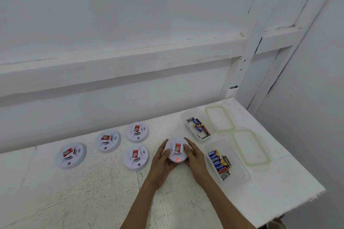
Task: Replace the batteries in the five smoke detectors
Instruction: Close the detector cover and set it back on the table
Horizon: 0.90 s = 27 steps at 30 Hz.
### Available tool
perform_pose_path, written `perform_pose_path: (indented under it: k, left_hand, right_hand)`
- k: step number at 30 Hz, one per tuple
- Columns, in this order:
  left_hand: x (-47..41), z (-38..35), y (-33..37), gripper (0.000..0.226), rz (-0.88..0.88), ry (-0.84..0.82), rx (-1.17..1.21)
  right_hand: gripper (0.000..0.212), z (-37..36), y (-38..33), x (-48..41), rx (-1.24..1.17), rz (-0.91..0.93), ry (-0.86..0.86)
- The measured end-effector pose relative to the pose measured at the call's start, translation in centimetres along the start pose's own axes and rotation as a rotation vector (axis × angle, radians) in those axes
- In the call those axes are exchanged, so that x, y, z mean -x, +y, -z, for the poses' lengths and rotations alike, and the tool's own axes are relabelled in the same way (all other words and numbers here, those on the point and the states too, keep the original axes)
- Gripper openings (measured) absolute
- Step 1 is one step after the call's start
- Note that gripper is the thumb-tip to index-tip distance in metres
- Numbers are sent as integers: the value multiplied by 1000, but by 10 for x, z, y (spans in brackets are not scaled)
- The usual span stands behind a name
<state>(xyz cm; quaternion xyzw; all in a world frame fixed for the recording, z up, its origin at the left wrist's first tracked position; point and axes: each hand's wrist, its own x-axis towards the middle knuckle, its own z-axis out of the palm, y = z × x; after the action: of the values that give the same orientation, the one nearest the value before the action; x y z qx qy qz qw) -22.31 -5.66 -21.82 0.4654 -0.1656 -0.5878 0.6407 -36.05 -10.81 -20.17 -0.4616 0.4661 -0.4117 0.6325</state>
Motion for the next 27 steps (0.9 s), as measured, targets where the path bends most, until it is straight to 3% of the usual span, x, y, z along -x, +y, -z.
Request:
perform_pose_path:
  k: [27]
  left_hand:
    - [1,-4,14,42,-3,45,-87]
  right_hand:
    - [31,-12,-13,-6,52,-32,12]
